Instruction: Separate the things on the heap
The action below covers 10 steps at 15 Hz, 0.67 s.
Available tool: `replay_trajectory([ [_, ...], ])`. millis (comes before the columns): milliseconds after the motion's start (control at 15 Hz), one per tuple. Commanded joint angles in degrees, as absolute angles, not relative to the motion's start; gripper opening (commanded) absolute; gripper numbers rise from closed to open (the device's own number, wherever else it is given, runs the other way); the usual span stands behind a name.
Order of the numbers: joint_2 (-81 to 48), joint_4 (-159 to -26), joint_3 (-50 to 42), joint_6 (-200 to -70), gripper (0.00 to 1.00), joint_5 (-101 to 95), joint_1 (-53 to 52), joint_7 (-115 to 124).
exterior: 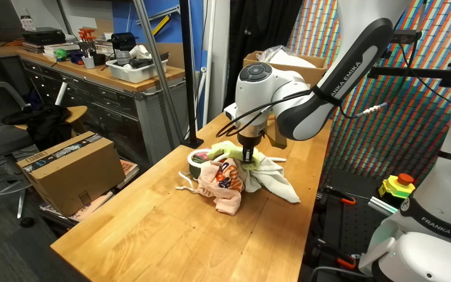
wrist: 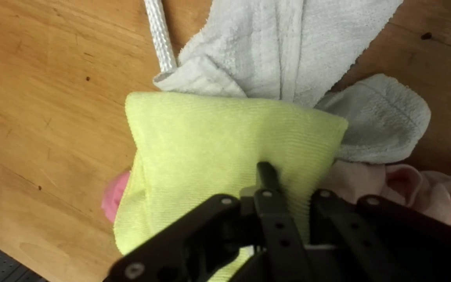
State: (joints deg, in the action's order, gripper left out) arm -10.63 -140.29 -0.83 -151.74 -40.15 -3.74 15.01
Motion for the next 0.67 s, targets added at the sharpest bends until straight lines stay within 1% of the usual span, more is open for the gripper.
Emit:
replay_trajectory([
  [0,-8.95,-140.13,-1.98,-149.21,0.00,-41.76,-4.69,16.37],
  [67,-8.42,-140.25,-2.05,-148.39,0.00,-41.93,-4.71,16.51],
  [133,-7.75,-140.47,-2.10,-147.69,0.03,-42.12,-4.67,16.62],
  [400,-5.72,-140.76,-1.99,-145.18,0.02,-44.35,-4.60,18.26],
  [600,-2.34,-140.88,-1.87,-143.30,0.02,-50.95,-4.39,22.96],
])
